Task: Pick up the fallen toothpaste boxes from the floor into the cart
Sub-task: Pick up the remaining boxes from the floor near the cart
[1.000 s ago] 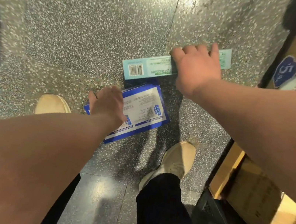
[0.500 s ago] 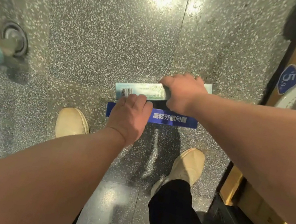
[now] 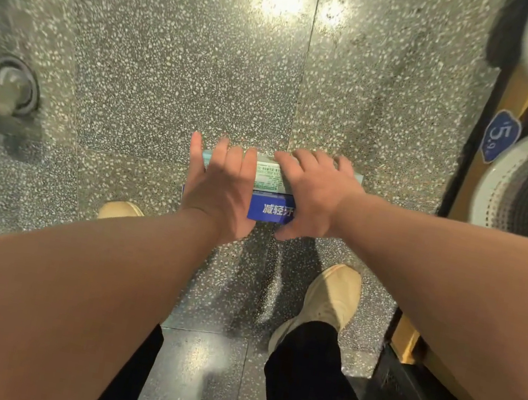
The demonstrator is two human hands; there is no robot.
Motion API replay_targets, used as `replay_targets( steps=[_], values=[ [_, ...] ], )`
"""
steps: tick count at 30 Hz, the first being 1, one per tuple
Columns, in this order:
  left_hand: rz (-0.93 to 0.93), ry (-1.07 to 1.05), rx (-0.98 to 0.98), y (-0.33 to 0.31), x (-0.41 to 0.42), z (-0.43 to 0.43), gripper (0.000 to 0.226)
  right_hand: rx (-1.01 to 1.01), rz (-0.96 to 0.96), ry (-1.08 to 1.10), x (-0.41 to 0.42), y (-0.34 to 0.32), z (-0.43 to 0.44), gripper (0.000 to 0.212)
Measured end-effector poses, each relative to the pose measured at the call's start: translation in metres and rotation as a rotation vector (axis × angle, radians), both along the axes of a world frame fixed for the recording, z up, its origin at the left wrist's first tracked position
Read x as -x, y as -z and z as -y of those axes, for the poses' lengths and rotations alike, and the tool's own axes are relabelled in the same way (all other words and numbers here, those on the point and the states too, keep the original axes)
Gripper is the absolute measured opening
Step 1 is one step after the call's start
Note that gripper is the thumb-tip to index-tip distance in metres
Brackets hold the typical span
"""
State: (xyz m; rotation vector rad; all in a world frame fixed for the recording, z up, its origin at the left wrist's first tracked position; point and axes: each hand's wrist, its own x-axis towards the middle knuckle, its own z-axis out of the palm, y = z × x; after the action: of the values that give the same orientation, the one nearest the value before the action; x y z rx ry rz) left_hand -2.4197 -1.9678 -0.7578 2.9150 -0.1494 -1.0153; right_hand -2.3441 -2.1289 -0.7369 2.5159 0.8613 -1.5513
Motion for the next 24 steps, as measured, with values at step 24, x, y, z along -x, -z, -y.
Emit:
replay_targets(
  steps=[24],
  values=[
    [-0.068, 0.146, 0.012, -0.108, -0.02, -0.019, 0.076, 0.042, 0.242, 0.013, 0.018, -0.094, -0.021, 0.104]
  ],
)
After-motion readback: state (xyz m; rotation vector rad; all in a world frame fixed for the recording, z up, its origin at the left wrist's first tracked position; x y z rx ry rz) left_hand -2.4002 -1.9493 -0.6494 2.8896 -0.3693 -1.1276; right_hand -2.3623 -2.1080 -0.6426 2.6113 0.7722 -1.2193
